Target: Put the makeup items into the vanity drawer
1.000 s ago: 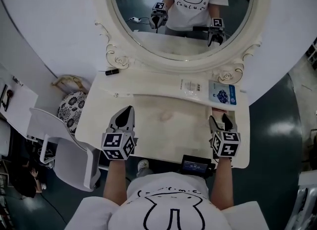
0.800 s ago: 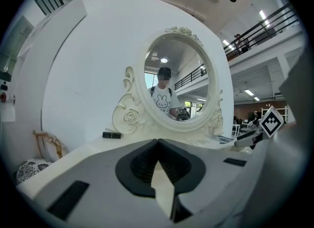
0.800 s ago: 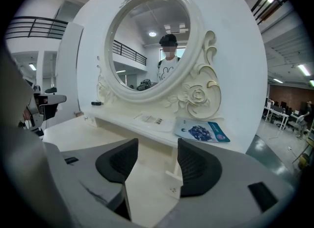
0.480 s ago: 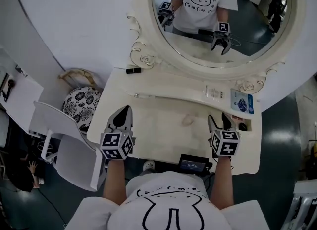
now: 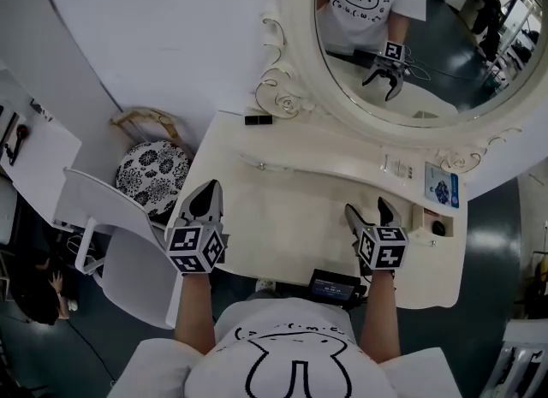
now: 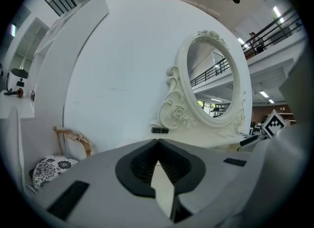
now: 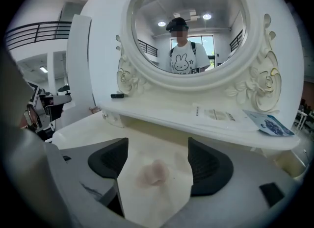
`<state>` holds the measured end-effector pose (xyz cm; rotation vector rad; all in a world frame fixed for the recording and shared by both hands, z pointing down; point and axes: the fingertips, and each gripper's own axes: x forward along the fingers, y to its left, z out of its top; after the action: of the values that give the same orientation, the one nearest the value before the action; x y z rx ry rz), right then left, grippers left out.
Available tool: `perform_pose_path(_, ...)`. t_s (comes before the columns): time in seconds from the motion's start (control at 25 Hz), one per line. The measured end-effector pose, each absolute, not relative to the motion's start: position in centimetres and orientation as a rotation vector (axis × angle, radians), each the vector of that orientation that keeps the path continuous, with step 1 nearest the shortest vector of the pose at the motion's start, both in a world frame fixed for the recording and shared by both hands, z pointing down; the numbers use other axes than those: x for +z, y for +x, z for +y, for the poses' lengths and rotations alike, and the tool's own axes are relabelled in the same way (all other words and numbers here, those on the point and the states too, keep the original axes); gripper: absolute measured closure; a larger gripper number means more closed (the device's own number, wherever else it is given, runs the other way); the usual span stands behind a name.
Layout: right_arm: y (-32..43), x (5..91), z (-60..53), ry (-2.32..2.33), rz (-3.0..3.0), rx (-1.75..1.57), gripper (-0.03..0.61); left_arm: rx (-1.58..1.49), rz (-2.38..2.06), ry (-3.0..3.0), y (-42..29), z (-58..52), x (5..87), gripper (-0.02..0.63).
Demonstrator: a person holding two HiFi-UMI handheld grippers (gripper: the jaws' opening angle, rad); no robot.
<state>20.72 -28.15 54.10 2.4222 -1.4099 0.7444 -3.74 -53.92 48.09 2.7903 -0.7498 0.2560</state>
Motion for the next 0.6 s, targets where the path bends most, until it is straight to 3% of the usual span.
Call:
perform_pose_path(0.12,20.1,55.9,-28.6,2.380,-1.409,0.805,0.198,0.280,-0.734,2.780,-3.7,-54.2,49.0,0.583)
perform_pose_path(0.6,19.7,61.3,-28.3,2.327,-1.358,0.979,0.196,0.376,-0.712,2.768,-3.2,-55.3,51.5,0.583)
